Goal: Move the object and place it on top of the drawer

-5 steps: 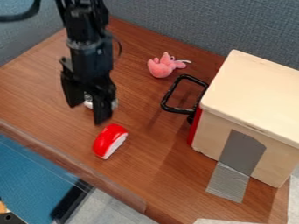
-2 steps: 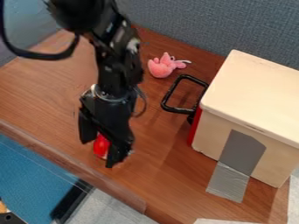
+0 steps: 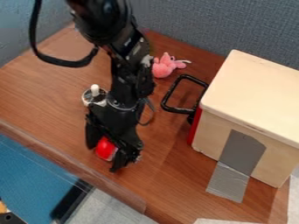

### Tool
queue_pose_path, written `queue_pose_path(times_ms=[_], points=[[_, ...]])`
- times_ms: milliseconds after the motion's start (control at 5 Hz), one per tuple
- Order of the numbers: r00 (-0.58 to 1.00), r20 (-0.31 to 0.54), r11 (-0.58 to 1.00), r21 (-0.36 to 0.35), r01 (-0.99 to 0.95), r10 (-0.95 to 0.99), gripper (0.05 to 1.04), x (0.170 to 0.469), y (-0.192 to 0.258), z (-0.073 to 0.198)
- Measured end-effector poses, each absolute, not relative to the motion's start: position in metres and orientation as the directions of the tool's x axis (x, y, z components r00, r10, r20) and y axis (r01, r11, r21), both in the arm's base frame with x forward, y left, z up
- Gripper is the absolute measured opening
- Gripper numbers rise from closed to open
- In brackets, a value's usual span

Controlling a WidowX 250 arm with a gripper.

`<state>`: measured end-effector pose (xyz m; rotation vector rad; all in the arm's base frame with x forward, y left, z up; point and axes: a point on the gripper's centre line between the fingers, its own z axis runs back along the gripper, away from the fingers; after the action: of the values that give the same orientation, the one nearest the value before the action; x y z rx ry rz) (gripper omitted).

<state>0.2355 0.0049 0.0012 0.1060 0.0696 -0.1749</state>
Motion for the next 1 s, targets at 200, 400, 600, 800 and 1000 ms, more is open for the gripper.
queue_pose_path(times_ms=[200, 400, 600, 800, 1000], points=[[0.981, -0.062, 0.979, 0.076, 0.190, -0.185, 0.687, 0.240, 0.001, 0.004], [0.981, 0.001, 0.980, 0.053, 0.194, -0.194, 0.557, 0.247, -0.005, 0.025], [0.979, 0.094, 0.983, 0.011, 0.183, -0.183, 0.557, 0.261, -0.014, 0.057], [0.981, 0.159, 0.988, -0.083, 0.128, -0.113, 0.557, 0.280, -0.028, 0.099], [0.977, 0.208, 0.981, -0.172, 0.088, -0.052, 0.557, 0.301, -0.052, 0.143]])
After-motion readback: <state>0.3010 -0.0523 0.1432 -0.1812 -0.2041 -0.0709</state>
